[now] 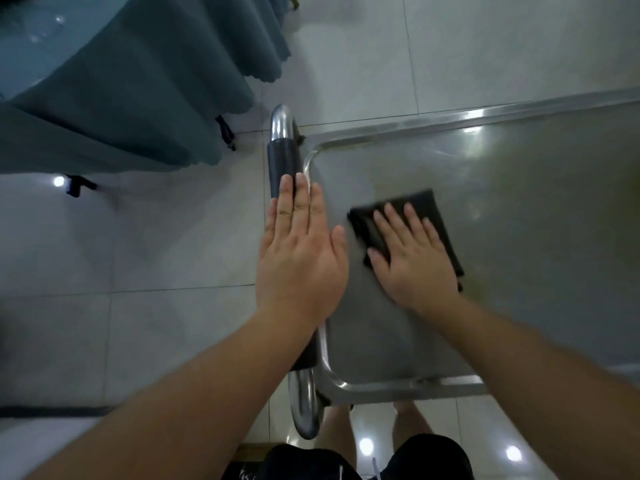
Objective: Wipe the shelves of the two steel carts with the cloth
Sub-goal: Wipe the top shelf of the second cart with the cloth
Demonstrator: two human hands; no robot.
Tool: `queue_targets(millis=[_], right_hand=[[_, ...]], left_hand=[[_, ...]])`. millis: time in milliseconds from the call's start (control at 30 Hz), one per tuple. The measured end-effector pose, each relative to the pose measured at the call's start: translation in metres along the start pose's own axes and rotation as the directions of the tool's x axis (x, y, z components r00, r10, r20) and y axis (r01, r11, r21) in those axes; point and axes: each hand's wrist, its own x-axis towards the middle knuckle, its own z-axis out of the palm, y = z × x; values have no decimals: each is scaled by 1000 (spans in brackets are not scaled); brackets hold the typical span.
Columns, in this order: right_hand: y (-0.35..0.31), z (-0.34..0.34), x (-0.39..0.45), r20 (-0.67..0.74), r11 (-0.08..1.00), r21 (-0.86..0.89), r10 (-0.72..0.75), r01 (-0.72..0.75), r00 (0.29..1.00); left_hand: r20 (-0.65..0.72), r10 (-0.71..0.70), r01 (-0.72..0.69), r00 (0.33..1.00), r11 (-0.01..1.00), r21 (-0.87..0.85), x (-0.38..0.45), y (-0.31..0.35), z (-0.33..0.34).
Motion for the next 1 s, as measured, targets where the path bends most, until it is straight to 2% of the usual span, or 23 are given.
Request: queue_targets(millis=[200, 367, 467, 567, 667, 833, 1000], right_hand=[[-12, -22, 152, 68, 994, 76, 69, -74, 995], [-9, -27, 168, 119, 996, 78, 40, -50, 992], [-7, -26, 124, 127, 996, 83, 19, -29, 992], [-2, -18, 46, 106, 999, 50, -25, 20, 994], [10, -8, -39, 91, 998, 31, -52, 49, 994], [44, 4, -165, 146, 994, -4, -110, 112, 983], [70, 2, -182, 175, 996, -12, -85, 89, 981]], left_hand=[[-16, 5, -4, 1000, 999, 32, 1, 1, 2], [-5, -14, 15, 1000, 996, 88, 2, 4, 1], [35, -17, 11, 999, 988, 152, 2, 5, -1], [62, -15, 2, 998, 978, 208, 3, 7, -2], [89, -6, -13, 996, 976, 216, 4, 8, -6], [153, -4, -27, 988, 980, 199, 6, 7, -10], [147, -47, 26, 988, 990, 142, 9, 10, -10]])
